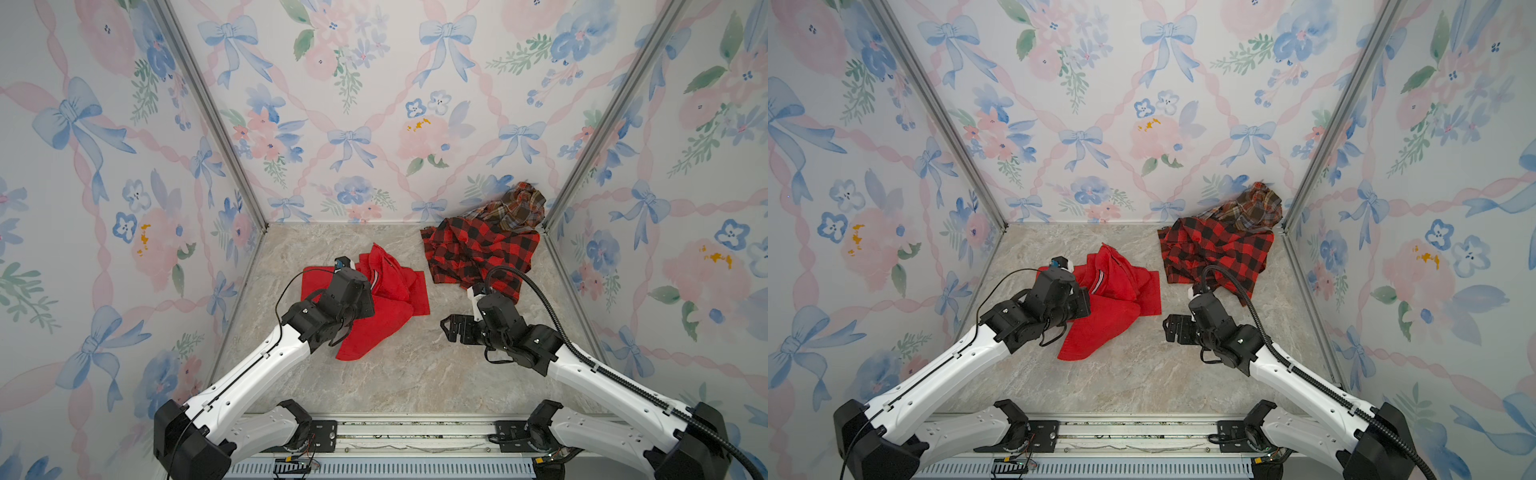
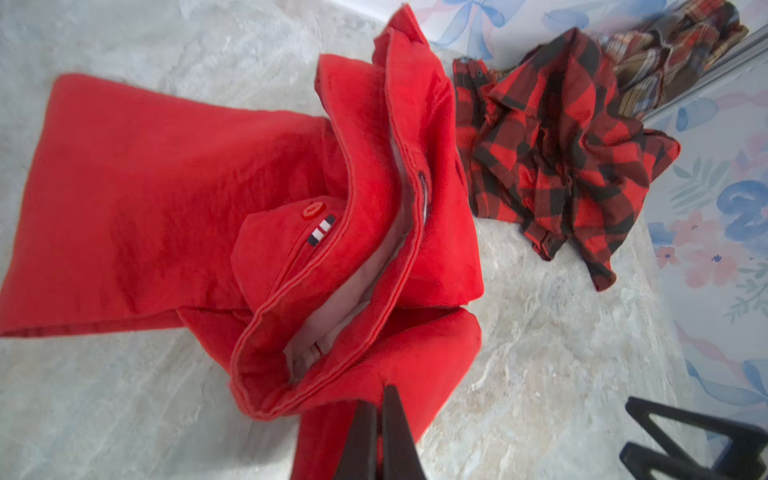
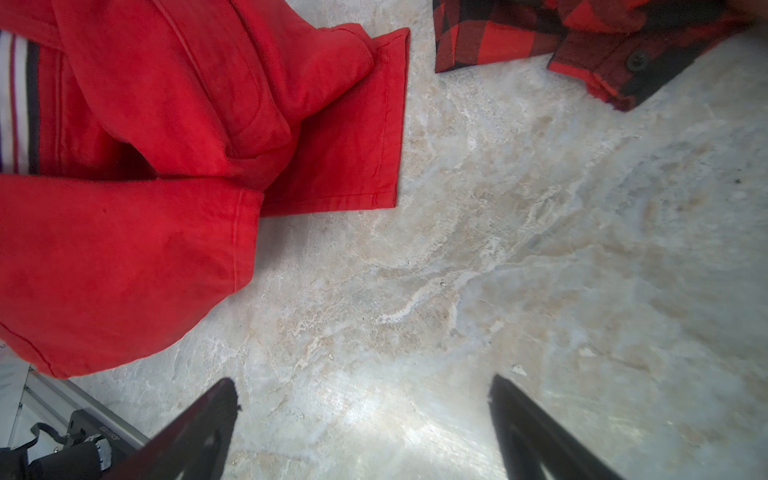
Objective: Pick out a specific cloth from the pile
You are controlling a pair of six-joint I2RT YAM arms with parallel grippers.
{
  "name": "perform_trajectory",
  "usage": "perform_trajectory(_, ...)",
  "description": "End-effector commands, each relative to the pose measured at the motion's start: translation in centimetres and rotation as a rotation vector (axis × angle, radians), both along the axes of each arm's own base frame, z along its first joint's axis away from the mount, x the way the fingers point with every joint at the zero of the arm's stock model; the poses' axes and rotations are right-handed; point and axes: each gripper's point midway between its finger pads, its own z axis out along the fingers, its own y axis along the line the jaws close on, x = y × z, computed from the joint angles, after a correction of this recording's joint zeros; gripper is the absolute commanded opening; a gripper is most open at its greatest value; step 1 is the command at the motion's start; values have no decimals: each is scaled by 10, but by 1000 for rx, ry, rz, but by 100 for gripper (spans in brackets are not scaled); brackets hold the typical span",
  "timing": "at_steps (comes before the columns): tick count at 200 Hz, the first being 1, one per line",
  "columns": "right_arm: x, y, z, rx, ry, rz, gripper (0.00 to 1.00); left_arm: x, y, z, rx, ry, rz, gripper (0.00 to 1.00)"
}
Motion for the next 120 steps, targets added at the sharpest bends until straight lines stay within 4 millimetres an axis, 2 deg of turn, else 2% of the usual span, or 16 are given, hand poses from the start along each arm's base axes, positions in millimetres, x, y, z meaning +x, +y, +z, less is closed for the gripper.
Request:
perform_trajectory(1, -2, -3, 8, -10, -8, -13, 97, 32, 4, 22, 88, -72, -34, 0)
perform_trajectory(27, -3, -8, 8, -24, -11, -21, 97, 68, 6, 32, 91, -121, 1, 0)
perform_trajectory(55, -1, -11, 10, -30, -5, -23, 97, 104, 18, 32, 67, -187, 74, 0)
perform_trajectory(78, 1, -10, 9, -38, 1, -22, 97, 128, 25, 11, 93, -198, 112, 0)
perform_trajectory(101, 2, -9, 6, -40, 12, -25, 97, 146, 31, -27, 131, -181, 148, 0)
perform_trajectory(120, 4, -6, 7, -44, 22, -25, 97, 154, 35, -56, 162, -165, 173, 0)
